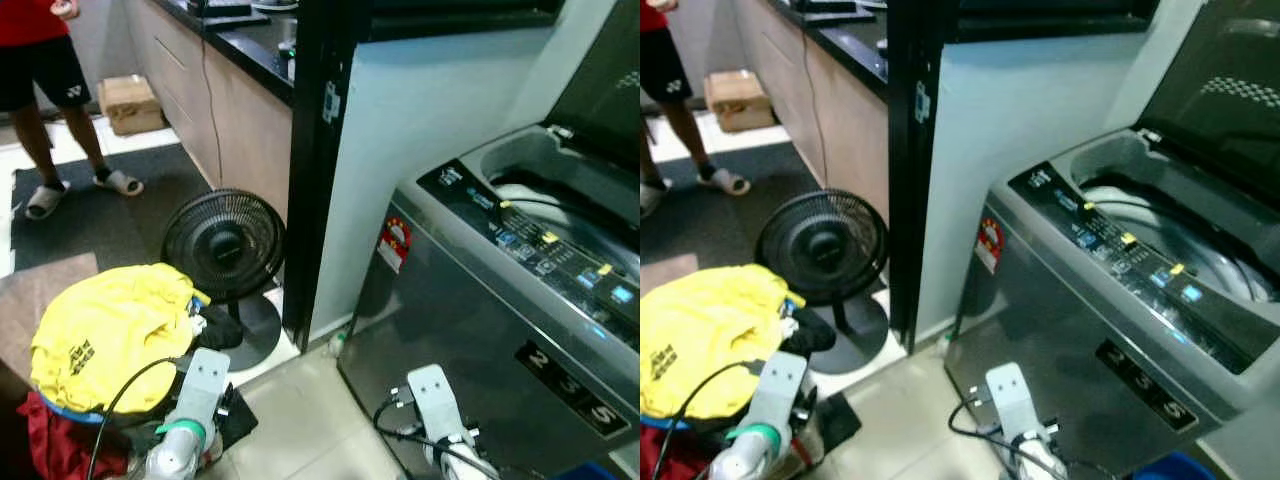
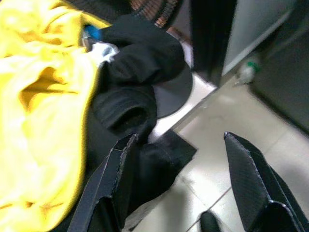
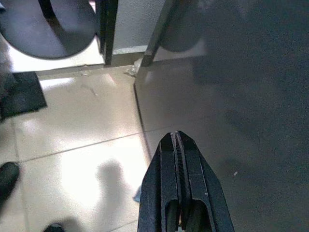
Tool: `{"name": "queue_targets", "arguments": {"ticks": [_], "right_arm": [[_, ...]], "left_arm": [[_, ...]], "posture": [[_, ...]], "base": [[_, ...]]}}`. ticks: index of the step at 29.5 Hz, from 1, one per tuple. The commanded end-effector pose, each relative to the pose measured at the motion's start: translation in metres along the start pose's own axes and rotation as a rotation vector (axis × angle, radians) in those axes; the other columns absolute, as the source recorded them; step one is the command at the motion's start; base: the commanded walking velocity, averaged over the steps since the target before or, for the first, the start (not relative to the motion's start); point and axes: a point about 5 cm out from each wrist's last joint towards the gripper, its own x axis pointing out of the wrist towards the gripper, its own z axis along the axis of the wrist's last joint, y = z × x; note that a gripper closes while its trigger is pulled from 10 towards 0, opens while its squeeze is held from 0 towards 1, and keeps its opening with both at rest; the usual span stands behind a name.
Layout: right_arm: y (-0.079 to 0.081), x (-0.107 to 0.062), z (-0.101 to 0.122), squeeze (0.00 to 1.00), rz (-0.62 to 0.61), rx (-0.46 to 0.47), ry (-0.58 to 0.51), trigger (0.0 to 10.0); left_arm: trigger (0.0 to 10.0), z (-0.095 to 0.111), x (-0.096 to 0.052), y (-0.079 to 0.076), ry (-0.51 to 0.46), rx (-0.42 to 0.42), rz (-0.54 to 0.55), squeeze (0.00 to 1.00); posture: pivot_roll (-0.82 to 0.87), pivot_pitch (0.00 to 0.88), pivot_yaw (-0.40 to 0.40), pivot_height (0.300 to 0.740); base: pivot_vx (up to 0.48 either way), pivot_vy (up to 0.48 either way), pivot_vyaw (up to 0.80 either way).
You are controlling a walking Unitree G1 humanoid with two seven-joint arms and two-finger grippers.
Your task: Clothes washing
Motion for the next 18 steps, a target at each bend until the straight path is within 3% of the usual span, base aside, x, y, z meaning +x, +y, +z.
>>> {"name": "queue_targets", "arguments": {"ticks": [1,18], "right_arm": [[0.0044,0.0019,0.0054,0.0,0.009,0.018,-0.026,10.0],[0.0052,0.0052,0.0132,0.0,0.018,0.016,-0.051,10.0]], "left_arm": [[10.0,-0.0073,-0.0025,0.0016,0.019,0.015,0.003,0.0],[10.0,-0.006,-0.0003,0.0017,0.012,0.014,0.006,0.0]], "posture": [[0.1,0.0,-0.064,0.74],[0.11,0.0,-0.065,0.74]], "base": [[0.0,0.0,0.76],[0.0,0.0,0.76]]}}
